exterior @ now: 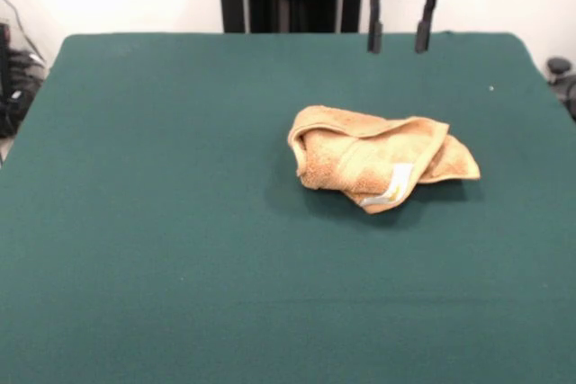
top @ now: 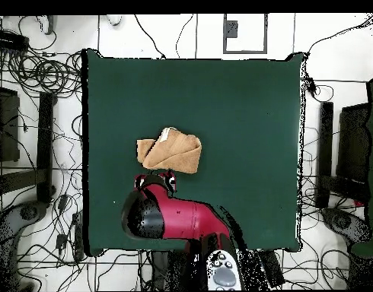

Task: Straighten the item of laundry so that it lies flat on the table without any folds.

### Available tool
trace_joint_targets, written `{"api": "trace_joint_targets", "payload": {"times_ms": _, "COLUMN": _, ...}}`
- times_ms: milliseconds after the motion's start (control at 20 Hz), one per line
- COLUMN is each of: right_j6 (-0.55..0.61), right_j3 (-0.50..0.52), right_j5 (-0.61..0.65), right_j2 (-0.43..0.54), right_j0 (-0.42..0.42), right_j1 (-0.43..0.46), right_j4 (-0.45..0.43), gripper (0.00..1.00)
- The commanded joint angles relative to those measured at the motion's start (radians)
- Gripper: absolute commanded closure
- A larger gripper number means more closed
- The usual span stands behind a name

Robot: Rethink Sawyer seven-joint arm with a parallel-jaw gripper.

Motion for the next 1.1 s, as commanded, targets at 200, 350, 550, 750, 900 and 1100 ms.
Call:
{"api": "trace_joint_targets", "payload": {"times_ms": 200, "right_j6": 0.13, "right_j3": -0.127, "right_j5": -0.11, "right_j2": 0.065, "right_j0": -0.008, "right_j1": 0.051, "right_j4": -0.044, "gripper": 0.0}}
{"api": "trace_joint_targets", "payload": {"times_ms": 350, "right_j6": 0.14, "right_j3": -0.149, "right_j5": -0.153, "right_j2": 0.075, "right_j0": -0.007, "right_j1": 0.074, "right_j4": -0.046, "gripper": 0.0}}
{"api": "trace_joint_targets", "payload": {"times_ms": 550, "right_j6": 0.135, "right_j3": -0.187, "right_j5": -0.189, "right_j2": 0.078, "right_j0": 0.004, "right_j1": 0.109, "right_j4": -0.059, "gripper": 0.0}}
{"api": "trace_joint_targets", "payload": {"times_ms": 750, "right_j6": 0.123, "right_j3": -0.22, "right_j5": -0.195, "right_j2": 0.07, "right_j0": 0.023, "right_j1": 0.152, "right_j4": -0.07, "gripper": 0.0}}
{"api": "trace_joint_targets", "payload": {"times_ms": 900, "right_j6": 0.126, "right_j3": -0.237, "right_j5": -0.184, "right_j2": 0.068, "right_j0": 0.032, "right_j1": 0.189, "right_j4": -0.063, "gripper": 0.0}}
{"api": "trace_joint_targets", "payload": {"times_ms": 1100, "right_j6": 0.139, "right_j3": -0.238, "right_j5": -0.15, "right_j2": 0.104, "right_j0": 0.015, "right_j1": 0.221, "right_j4": -0.052, "gripper": 0.0}}
